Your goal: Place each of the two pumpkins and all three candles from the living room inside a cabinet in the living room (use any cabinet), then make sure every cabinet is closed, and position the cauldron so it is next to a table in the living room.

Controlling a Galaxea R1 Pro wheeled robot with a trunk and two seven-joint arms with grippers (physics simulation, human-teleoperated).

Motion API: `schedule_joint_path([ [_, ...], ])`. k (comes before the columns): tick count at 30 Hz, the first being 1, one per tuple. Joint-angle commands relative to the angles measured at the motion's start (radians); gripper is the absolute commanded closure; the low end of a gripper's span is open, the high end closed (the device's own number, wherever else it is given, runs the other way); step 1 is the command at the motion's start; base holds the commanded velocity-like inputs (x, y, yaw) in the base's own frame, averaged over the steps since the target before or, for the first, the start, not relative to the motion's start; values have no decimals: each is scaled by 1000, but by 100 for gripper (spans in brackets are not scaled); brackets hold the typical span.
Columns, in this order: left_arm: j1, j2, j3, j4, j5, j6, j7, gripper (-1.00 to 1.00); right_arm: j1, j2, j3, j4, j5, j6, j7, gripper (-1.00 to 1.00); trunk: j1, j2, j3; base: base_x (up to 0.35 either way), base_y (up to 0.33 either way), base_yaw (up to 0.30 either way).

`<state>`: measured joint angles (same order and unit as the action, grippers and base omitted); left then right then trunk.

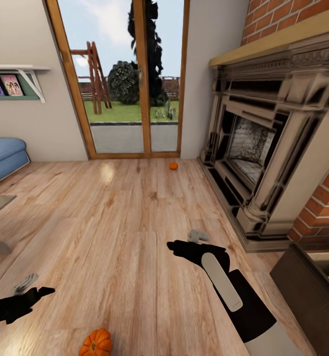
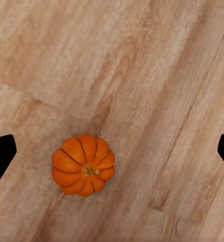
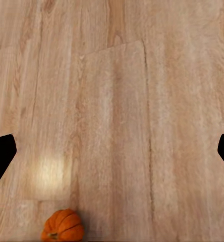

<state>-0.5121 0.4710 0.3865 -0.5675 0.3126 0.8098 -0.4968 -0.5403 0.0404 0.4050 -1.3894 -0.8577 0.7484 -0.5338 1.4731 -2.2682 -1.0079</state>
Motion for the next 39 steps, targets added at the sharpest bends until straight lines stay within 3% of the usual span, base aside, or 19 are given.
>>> schedule_joint_path([
  [1, 0, 1, 0, 1, 0, 0, -2, -100, 0, 0, 0, 0, 0, 1, 11, -100, 4, -7, -3, 0, 0, 0],
  [33, -1, 2, -1, 3, 1, 8, -8, -100, 0, 16, -8, 78, 4, -15, 28, -100, 127, -231, -103, 0, 0, 0],
  [39, -1, -1, -1, 3, 0, 12, -13, -100, 0, 16, -4, 76, 3, -15, 25, -100, 130, -233, -127, 0, 0, 0],
])
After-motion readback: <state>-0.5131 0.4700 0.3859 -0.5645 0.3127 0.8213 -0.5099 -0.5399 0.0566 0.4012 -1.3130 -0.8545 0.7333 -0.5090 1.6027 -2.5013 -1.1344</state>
